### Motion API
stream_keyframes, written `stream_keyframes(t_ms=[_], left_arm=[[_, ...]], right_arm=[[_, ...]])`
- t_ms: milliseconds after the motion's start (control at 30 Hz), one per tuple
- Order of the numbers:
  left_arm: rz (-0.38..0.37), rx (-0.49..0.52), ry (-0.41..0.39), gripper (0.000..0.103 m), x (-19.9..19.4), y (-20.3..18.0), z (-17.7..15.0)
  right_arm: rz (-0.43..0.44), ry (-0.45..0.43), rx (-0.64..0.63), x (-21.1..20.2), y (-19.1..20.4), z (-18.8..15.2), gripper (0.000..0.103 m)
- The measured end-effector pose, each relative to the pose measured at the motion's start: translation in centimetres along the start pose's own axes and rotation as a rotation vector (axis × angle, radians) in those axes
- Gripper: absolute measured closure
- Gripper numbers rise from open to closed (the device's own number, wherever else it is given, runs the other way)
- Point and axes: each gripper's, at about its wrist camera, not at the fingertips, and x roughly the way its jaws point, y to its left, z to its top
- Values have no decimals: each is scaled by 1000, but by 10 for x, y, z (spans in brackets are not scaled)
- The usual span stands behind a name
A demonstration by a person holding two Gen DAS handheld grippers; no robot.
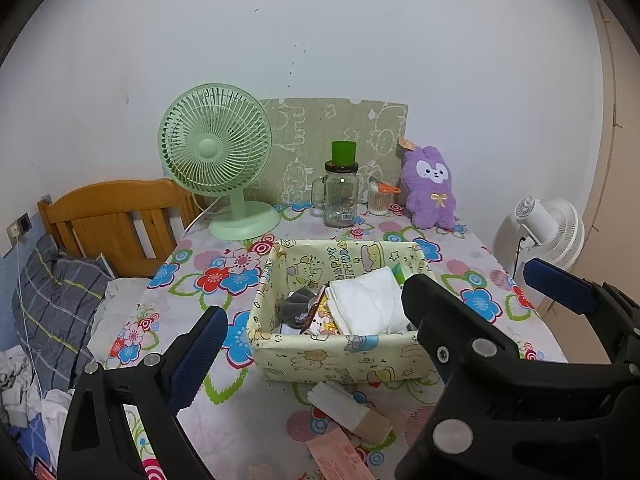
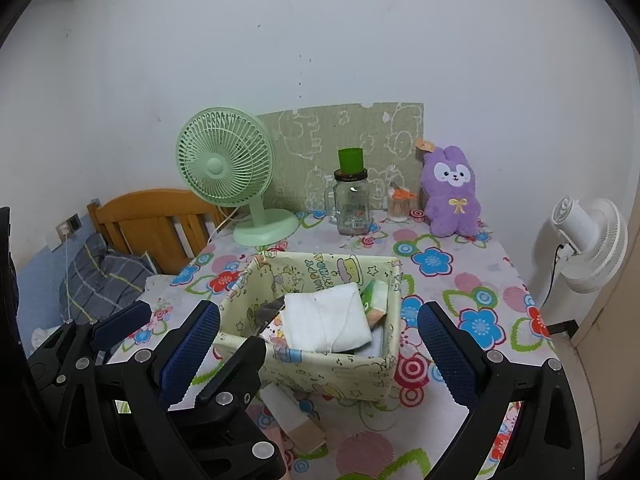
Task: Organize soft objects
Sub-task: 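Withdraw both open tools from the fabric box toward the items beside it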
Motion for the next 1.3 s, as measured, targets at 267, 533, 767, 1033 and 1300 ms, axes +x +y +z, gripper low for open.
stream_keyframes(t_ms=[267,533,767,1033,1300], left_arm=[[-8,7,-13,6,-14,-7,-6],[-4,21,-21,9,-24,-15,-16],[-3,40,-33,15,-32,-21,-28],[1,41,-15,19,-33,-26,-41],[-28,33,22,22,-27,-29,-57]], right_arm=[[-10,-21,-9,-17,-1,-6,4],[-19,-14,-9,-27,-4,-16,5],[-40,-9,-8,-34,-4,-28,9],[-43,7,5,-35,-8,-43,9],[-41,28,7,-32,-11,-59,14]])
